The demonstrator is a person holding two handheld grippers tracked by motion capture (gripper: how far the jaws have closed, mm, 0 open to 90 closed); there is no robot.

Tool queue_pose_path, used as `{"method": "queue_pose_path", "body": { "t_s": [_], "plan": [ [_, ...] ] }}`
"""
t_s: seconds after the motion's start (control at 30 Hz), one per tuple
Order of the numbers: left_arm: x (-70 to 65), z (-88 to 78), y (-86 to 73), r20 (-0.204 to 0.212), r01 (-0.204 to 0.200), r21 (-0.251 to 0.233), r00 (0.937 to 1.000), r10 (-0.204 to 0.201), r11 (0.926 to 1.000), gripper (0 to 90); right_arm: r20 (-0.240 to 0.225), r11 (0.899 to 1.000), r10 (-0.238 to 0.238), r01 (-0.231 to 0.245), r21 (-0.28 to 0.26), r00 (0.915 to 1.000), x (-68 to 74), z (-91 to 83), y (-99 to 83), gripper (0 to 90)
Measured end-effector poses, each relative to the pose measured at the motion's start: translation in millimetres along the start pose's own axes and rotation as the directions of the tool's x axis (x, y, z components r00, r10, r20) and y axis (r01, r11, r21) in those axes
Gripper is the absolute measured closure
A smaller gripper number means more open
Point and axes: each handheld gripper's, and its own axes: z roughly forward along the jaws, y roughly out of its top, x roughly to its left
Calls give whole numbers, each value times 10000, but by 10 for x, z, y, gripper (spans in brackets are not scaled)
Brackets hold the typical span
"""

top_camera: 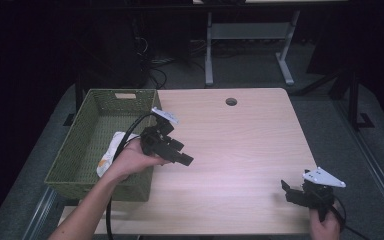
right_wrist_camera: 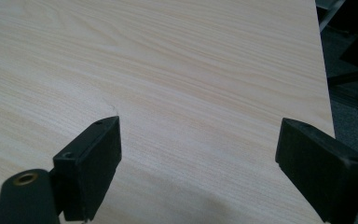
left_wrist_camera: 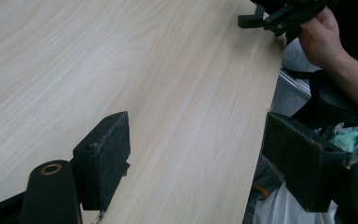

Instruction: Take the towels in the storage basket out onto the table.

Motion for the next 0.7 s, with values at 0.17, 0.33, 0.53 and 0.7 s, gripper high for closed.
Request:
{"method": "queue_pose_path", "body": {
  "t_s": [0.17,0.33,0.53,0.7],
  "plan": [
    [74,-184,-42,-58,123,-81,9999,-123,9999,237,-28,10000,-55,55,-7,10000,1,1,1,139],
    [174,-383,-92,-128,431,-315,9990,-435,9986,242,-10,10000,-81,81,-3,10000,3,5,0,139],
    [303,-561,-184,-474,824,-426,9953,-844,9957,261,-4,9999,-116,116,42,9999,8,10,1,139],
    [432,-676,-271,-645,1234,-545,9898,-1269,9909,264,-12,10000,-42,43,71,10000,9,6,-1,139]
  ]
}}
